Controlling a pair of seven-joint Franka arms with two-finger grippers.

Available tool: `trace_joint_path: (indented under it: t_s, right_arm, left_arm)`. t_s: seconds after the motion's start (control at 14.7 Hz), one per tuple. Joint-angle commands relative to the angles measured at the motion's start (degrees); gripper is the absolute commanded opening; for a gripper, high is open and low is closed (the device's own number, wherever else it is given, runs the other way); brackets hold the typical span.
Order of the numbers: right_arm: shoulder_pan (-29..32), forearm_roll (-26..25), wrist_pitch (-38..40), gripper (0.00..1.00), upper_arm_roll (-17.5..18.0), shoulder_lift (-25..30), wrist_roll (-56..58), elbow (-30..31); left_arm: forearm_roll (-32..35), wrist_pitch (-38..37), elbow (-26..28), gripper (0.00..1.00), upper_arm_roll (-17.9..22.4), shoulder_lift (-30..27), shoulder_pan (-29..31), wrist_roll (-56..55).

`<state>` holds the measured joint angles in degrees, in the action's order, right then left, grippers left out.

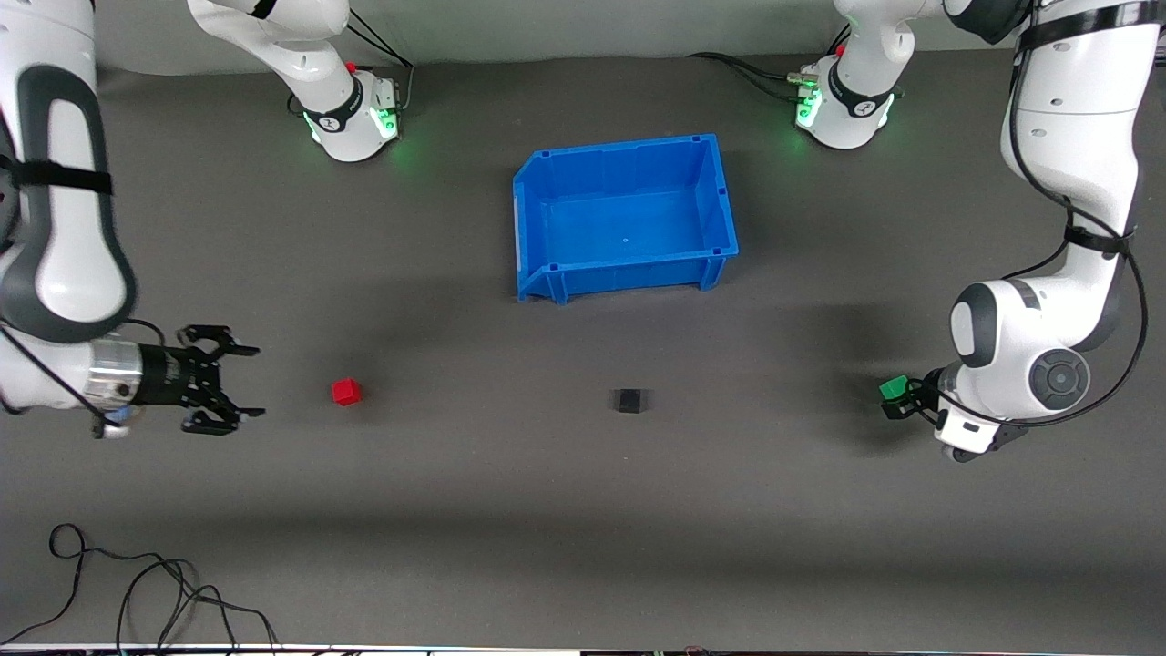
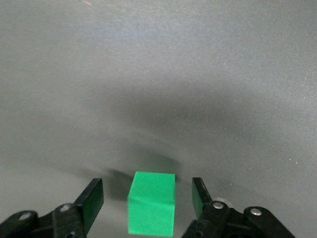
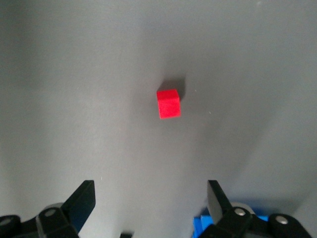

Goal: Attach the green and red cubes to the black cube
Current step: 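Close the left gripper on the green cube while the right gripper grasps red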

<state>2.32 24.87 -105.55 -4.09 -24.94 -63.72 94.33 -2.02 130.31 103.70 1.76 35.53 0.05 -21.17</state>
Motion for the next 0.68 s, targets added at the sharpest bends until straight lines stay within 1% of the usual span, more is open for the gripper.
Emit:
trace_joint_path:
  t_s: [0.0, 0.07, 0.2, 0.41, 0.54, 0.61]
  right_arm:
    - [-0.3, 2.0, -4.7, 1.00, 0.0, -3.3, 4.1, 2.4]
    - [-0.3, 2.8, -5.5, 1.00, 0.0, -4.8, 6.1, 2.5]
    - [-0.2, 5.4, -6.8, 1.00, 0.0, -7.8, 9.9, 2.5]
    - [-0.3, 6.1, -9.4, 1.00, 0.0, -11.2, 11.7, 2.5]
    - [-0.3, 6.2, -11.3, 1.00, 0.0, -12.8, 13.5, 2.5]
    - [-0.3, 7.5, -11.9, 1.00, 0.1, -13.7, 14.6, 2.5]
  left_arm:
    - [0.3, 0.7, -1.0, 0.71, 0.4, 1.0, -0.8, -0.7]
    - [0.3, 0.8, -1.1, 0.63, 0.4, 1.4, -0.8, -0.7]
    - [0.3, 1.1, -1.1, 0.51, 0.4, 1.6, -0.8, -0.6]
    - [0.3, 1.0, -1.2, 0.31, 0.4, 1.6, -0.7, 0.1]
    - [0.3, 0.2, -1.6, 0.12, 0.4, 1.3, -0.8, 0.1]
    - [0.3, -0.3, -2.4, 0.04, 0.3, 1.2, -0.8, -0.4]
